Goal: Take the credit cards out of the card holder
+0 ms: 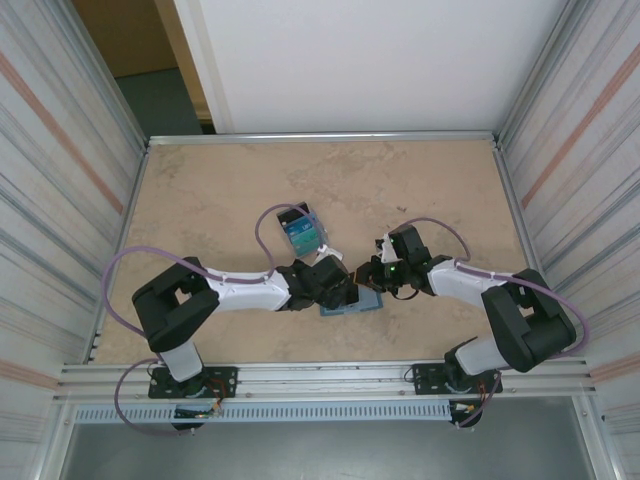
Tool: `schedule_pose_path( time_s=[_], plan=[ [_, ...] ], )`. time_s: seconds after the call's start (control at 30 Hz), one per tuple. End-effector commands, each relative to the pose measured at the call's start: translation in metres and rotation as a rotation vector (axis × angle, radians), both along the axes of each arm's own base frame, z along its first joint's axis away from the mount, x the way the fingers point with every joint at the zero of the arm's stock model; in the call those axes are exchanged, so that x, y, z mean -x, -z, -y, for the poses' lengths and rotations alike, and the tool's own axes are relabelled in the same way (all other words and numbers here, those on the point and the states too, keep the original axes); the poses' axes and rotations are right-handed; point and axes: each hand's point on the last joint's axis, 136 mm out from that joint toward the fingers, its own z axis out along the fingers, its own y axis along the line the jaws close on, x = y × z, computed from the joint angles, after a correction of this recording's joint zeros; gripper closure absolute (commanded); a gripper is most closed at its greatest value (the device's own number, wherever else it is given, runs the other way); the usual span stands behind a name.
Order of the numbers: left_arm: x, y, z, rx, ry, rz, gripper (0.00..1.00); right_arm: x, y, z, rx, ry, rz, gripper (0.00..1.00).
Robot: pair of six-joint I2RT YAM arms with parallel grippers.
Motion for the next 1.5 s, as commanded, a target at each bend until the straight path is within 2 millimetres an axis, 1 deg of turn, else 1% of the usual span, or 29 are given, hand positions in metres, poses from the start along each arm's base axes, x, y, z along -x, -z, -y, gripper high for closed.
schedule_pose_path(
  time_s=[0.0,0.13,0.27,0.4,0.5,0.6,0.77,0.87,1.03,1.17,1.2,1.23,1.37,1.47],
  plan=[
    [0.015,0.026,-0.016,-0.094,0.012,-0.075,0.01,0.005,-0.002,-0.004,-0.031,-0.013,-0.008,0.82],
    [0.016,0.024,-0.016,-0.092,0.01,-0.077,0.01,0.005,0.004,-0.007,-0.027,-0.019,-0.021,0.83],
    [0.017,0.022,-0.019,-0.092,0.003,-0.076,0.01,0.004,0.011,-0.002,0.013,-0.006,-0.03,0.94],
    [0.019,0.019,-0.024,-0.091,-0.014,-0.078,0.01,0.004,0.016,0.013,0.115,0.01,-0.024,1.0],
    [0.021,0.015,-0.026,-0.078,-0.023,-0.078,0.01,0.003,0.013,0.023,0.162,0.017,0.003,1.0],
    [0.02,0.008,-0.027,-0.065,-0.03,-0.064,0.01,0.0,0.005,0.029,0.175,0.026,0.035,1.0],
    [0.018,-0.005,-0.029,-0.047,-0.039,-0.036,0.01,-0.003,-0.014,0.033,0.178,0.025,0.11,1.0],
    [0.017,-0.016,-0.028,-0.03,-0.044,-0.008,0.01,-0.005,-0.028,0.036,0.18,0.026,0.168,1.0],
    [0.011,-0.044,-0.028,0.029,-0.067,0.055,0.01,-0.007,-0.055,0.041,0.164,0.037,0.288,1.0],
    [0.005,-0.069,-0.027,0.091,-0.07,0.117,0.01,-0.008,-0.079,0.042,0.127,0.051,0.386,1.0],
    [0.004,-0.077,-0.026,0.116,-0.071,0.133,0.01,-0.008,-0.083,0.041,0.114,0.049,0.402,1.0],
    [0.002,-0.083,-0.025,0.138,-0.072,0.147,0.01,-0.008,-0.095,0.04,0.091,0.051,0.441,1.0],
    [-0.003,-0.11,-0.022,0.255,-0.048,0.192,0.01,-0.004,-0.123,0.03,0.003,0.009,0.535,1.0],
    [-0.004,-0.129,-0.018,0.349,0.015,0.203,0.01,0.0,-0.142,0.024,-0.038,-0.028,0.607,1.0]
  ],
)
